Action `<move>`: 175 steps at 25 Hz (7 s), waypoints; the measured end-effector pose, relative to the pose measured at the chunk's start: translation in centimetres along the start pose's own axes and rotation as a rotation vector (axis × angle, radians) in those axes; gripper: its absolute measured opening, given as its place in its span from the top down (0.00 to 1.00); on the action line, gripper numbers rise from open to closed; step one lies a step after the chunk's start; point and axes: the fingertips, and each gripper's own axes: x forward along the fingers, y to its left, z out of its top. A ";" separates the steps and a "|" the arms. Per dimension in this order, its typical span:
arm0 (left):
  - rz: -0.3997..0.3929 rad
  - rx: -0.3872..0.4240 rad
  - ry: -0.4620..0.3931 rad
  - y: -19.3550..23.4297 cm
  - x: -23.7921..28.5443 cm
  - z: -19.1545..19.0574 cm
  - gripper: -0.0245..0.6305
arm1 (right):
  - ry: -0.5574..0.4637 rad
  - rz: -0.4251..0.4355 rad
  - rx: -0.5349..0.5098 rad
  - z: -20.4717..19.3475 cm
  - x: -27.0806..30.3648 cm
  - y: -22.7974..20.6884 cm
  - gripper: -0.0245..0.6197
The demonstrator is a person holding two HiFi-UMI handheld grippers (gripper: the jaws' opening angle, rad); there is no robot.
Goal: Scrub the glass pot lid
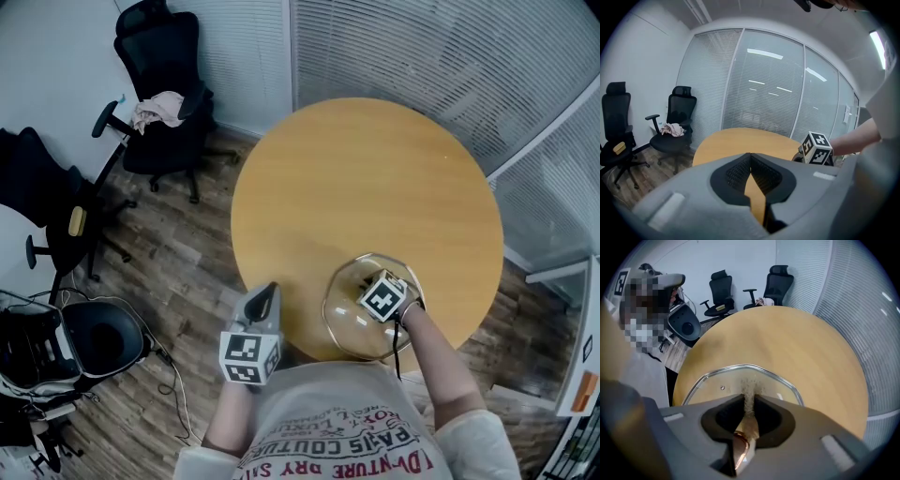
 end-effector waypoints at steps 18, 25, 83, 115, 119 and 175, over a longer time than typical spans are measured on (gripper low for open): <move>0.020 -0.013 0.012 1.2 -2.3 -1.9 0.95 | 0.141 0.007 -0.315 0.2 1.1 6.1 0.86; -0.012 0.007 0.014 1.0 -2.9 -1.6 0.95 | 0.146 0.008 -0.361 -1.1 0.5 8.2 0.86; 0.009 0.031 0.100 -1.2 -0.7 -3.1 0.95 | 0.058 -0.201 0.283 -9.6 -1.3 -8.8 0.86; 0.105 -0.007 0.053 2.7 -3.7 -2.7 0.95 | 0.029 -0.135 0.003 1.1 1.5 -4.8 0.86; 0.086 0.001 0.034 2.8 -3.9 -2.2 0.95 | 0.037 -0.118 -0.081 2.6 2.2 -2.5 0.86; -0.352 0.245 0.053 -4.1 -5.0 -3.7 0.95 | 0.019 0.114 -0.102 -8.3 -0.5 17.4 0.86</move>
